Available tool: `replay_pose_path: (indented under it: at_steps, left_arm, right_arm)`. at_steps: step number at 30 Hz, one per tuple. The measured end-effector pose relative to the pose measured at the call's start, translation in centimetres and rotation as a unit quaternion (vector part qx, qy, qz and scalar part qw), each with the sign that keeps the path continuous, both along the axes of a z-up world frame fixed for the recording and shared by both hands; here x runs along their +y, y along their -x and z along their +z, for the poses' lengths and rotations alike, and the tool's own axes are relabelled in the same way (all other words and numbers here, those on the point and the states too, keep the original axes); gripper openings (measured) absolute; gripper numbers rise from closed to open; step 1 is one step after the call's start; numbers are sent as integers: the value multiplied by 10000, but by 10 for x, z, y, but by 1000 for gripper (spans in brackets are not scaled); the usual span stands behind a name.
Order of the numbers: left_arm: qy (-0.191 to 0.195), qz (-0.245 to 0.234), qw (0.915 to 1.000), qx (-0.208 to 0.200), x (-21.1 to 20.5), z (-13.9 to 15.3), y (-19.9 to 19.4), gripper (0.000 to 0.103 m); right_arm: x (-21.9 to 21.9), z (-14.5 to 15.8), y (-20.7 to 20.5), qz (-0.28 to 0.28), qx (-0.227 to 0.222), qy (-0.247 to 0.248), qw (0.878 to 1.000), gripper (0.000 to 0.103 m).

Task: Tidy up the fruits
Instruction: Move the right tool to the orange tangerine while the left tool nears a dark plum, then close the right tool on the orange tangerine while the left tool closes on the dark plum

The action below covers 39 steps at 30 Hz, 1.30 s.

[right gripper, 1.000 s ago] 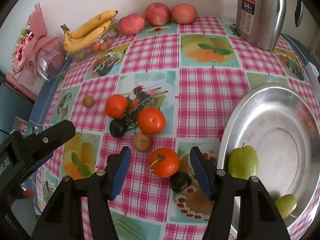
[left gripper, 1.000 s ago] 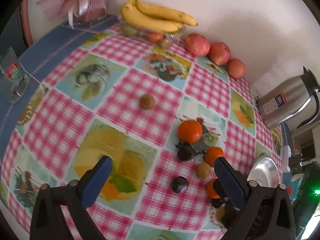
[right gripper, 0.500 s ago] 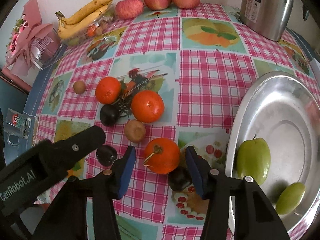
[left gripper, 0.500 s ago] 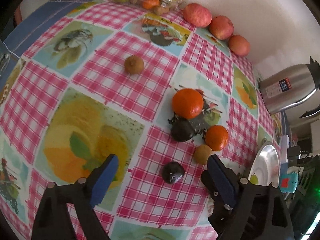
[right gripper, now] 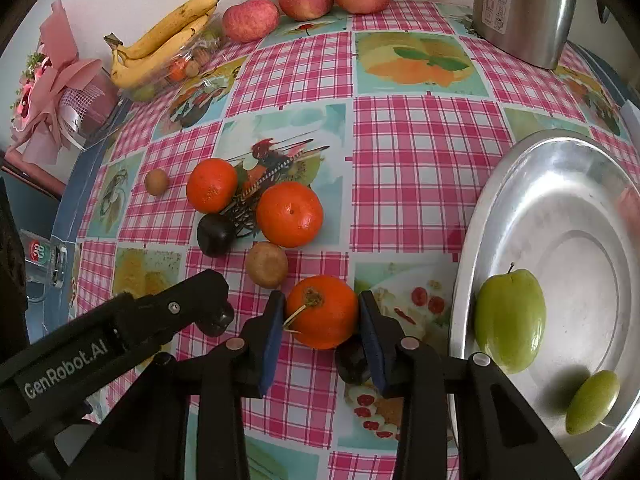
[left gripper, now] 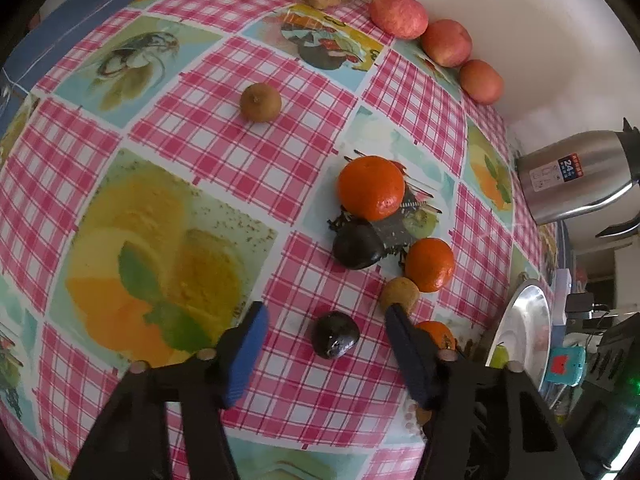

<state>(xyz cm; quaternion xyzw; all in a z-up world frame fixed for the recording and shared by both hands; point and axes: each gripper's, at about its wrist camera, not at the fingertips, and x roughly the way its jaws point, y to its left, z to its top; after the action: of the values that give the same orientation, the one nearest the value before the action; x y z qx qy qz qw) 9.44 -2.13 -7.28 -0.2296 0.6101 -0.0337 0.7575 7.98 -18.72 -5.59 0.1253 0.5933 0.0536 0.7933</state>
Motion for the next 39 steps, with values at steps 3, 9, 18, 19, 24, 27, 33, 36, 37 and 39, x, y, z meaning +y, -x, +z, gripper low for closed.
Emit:
replay_pose_path:
  at_steps: [3,9,18,19,24,27,33,36,37,39]
  left_arm:
    - [16,2,10000,40,-1,-1,0,51]
    - [233,-14,9997,118,-3,-4,-1,37]
    - [330,129,9992,197,2,-6,-1,26]
    - [320,125,9992,195,2,-6,-1,26]
    - [335,145,9991,198,2,-6,0,25]
    - [360,172,9990,184,2,-5,-1,25]
    - [426,231,9988,68,7,3,0,25]
    - [437,265,9987,-27,8,9,0,25]
    - [453,273,9986,-58,8,11,0,25]
    - [473,303,9983,-143,10,17,1,25]
  right_arm:
    - [-1,0,0,-49,8,-51,10000,38]
    - [-2,-1,1,-65,16,-81,9999,38]
    - [-3,-2,1,-103,40,-163,9998,38]
    - [-3,-2,1,-104,41,-168,9998,38]
    - [-4,-2,2,-131,51,-191,9997,38]
    - [-6,-1,3,-151,51,-227,9996,38]
    - [-7,5,3,-193,3,-332,9993,38]
    - [-8,11,4,-203,-82,-348,9992,38]
    - [-8,15,4,-197,-135,-358,9991,38]
    - [-9,21,5,-217,-228,-377,9988,38]
